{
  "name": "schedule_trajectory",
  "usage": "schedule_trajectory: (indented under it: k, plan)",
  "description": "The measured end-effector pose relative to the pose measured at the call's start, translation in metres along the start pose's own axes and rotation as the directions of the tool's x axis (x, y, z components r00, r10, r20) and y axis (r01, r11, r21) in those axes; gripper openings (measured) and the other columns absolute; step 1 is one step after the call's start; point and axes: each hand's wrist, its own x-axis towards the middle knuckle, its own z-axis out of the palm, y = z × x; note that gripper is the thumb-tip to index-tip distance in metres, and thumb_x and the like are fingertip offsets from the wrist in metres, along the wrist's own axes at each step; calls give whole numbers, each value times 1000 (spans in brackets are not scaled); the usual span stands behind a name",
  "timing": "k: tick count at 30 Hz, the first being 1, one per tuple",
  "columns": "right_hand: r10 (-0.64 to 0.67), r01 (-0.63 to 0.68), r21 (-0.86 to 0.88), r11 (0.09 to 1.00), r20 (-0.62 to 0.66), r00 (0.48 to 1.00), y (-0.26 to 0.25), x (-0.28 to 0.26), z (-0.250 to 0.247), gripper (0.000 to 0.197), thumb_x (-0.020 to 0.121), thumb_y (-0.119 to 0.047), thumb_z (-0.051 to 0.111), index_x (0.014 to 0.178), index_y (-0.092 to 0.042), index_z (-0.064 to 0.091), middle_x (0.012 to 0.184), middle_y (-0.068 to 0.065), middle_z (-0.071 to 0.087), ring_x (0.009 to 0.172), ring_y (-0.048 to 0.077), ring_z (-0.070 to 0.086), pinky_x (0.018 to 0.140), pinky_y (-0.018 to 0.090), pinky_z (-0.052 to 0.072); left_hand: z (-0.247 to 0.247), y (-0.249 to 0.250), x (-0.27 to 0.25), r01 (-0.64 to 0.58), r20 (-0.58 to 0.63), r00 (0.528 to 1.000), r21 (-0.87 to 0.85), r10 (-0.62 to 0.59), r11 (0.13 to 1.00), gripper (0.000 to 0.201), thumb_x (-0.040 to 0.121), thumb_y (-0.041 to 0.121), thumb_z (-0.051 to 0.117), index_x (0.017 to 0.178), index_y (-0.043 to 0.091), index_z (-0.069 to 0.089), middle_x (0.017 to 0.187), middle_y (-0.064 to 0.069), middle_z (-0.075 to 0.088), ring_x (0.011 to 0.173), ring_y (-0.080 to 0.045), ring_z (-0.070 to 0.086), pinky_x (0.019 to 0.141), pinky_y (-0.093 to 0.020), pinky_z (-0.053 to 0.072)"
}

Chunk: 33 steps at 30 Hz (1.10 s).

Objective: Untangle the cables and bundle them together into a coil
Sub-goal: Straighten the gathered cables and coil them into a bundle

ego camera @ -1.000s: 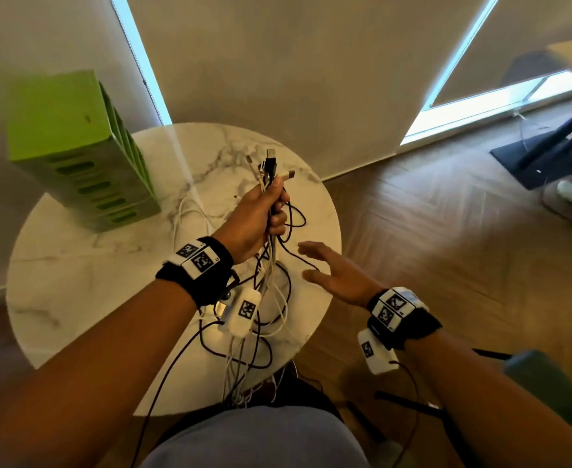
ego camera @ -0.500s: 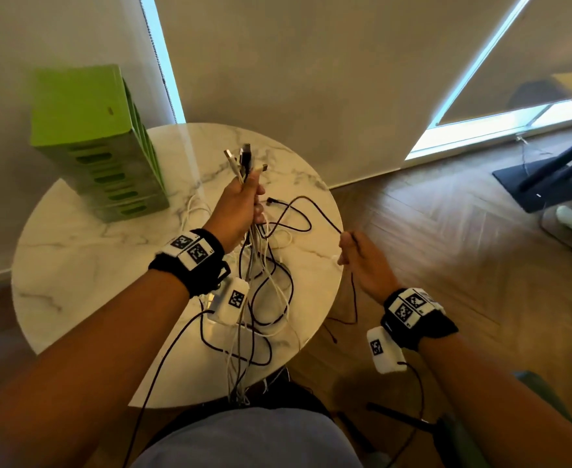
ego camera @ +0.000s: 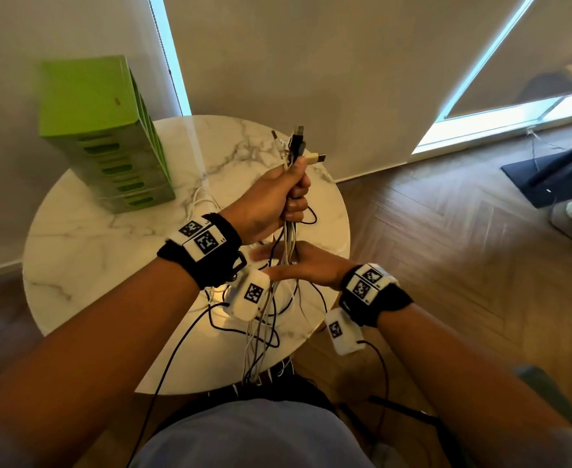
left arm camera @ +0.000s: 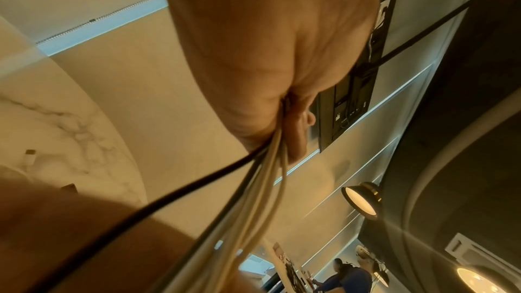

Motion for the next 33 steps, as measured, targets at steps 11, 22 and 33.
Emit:
schedule_trajectory:
  k: [11, 22, 33]
  plan:
    - [257, -302, 123, 945, 286, 923, 30, -26, -34, 38, 89, -22, 69, 60, -9, 49, 52, 7, 40, 51, 21, 51, 83, 39, 54, -25, 10, -11, 59, 34, 998, -96, -56, 994, 36, 108, 37, 41, 80, 16, 49, 58, 5, 30, 51, -11, 29, 49, -24, 28]
    - [-168, -186, -420, 888, -673, 721, 71, -26, -62, 21, 94, -25, 68, 86, -12, 53, 68, -4, 50, 61, 11, 45, 58, 20, 34, -3, -4, 10, -228, -140, 971, -282, 195, 932, 17, 106, 22, 41, 90, 19, 46, 74, 4, 39, 70, -12, 43, 84, -32, 43]
    - [-466, 52, -784, 619, -313, 828, 91, 5, 21, 93, 92, -36, 60, 158, -3, 4, 114, 13, 53, 93, 26, 51, 87, 40, 47, -44, 7, 42, -332, -523, 808, -23, 272, 943, 11, 106, 30, 50, 101, 29, 40, 80, 11, 37, 62, -3, 34, 57, -20, 33]
